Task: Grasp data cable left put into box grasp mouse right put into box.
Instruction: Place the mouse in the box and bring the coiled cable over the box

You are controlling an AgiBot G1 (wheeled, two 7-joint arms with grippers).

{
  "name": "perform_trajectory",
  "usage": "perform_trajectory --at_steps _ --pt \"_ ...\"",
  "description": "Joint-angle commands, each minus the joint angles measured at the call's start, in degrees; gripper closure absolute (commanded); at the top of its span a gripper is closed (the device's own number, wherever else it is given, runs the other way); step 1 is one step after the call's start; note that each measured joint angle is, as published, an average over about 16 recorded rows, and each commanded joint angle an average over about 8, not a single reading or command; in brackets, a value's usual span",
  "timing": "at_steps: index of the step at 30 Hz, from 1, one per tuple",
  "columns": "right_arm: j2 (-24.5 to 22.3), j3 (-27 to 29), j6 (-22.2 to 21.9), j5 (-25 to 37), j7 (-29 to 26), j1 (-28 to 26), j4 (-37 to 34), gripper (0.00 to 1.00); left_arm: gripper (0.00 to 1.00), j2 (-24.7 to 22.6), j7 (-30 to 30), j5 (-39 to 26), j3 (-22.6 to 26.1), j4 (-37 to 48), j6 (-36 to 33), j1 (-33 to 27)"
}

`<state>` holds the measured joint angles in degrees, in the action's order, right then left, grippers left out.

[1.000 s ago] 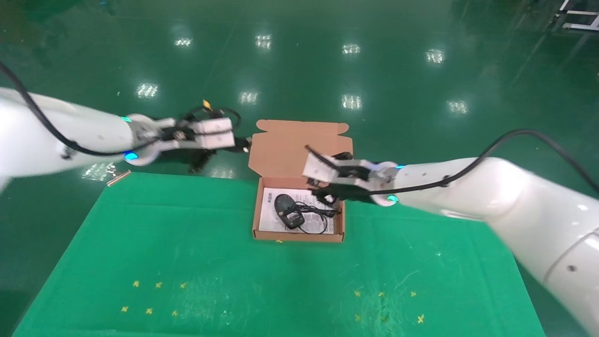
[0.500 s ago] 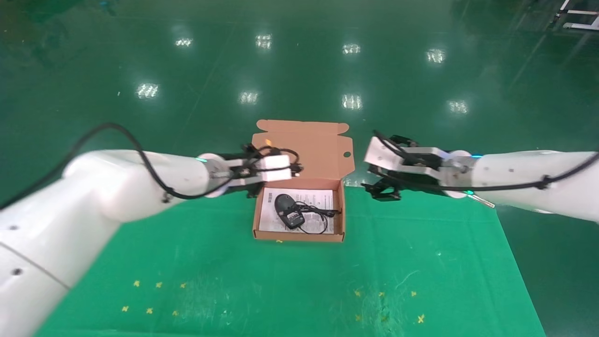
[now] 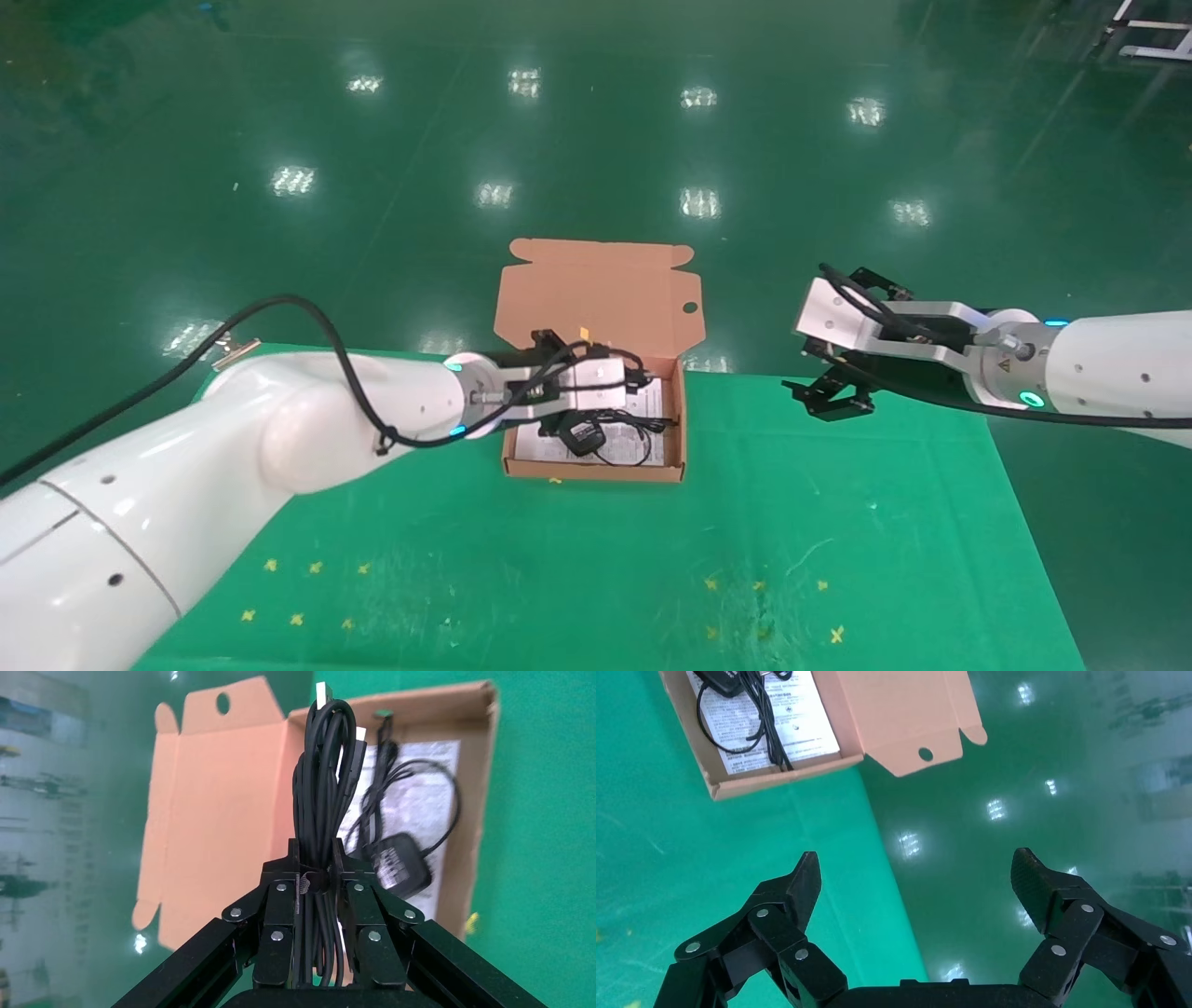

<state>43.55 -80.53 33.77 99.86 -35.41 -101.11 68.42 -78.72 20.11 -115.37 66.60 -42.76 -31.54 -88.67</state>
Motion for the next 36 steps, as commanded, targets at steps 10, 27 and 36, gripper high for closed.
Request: perform_trajectory --at_steps 10,27,36 --pt "-1.41 -0.63 1.01 3.61 -4.24 -0.60 2.87 0.00 0.00 0.52 0.94 3.32 4.23 -1.10 1.54 -0.37" --pt "-1.47 0.12 0.71 4.28 -3.30 -2.61 3.23 0.00 0.00 3.73 3.62 5.32 3.37 -5.21 1.48 -2.37" --pt "-0.91 0.77 3.86 5.96 0.32 -8.19 4.52 0.00 0.00 6.82 7.20 5.50 0.75 -7.87 2.49 -6.21"
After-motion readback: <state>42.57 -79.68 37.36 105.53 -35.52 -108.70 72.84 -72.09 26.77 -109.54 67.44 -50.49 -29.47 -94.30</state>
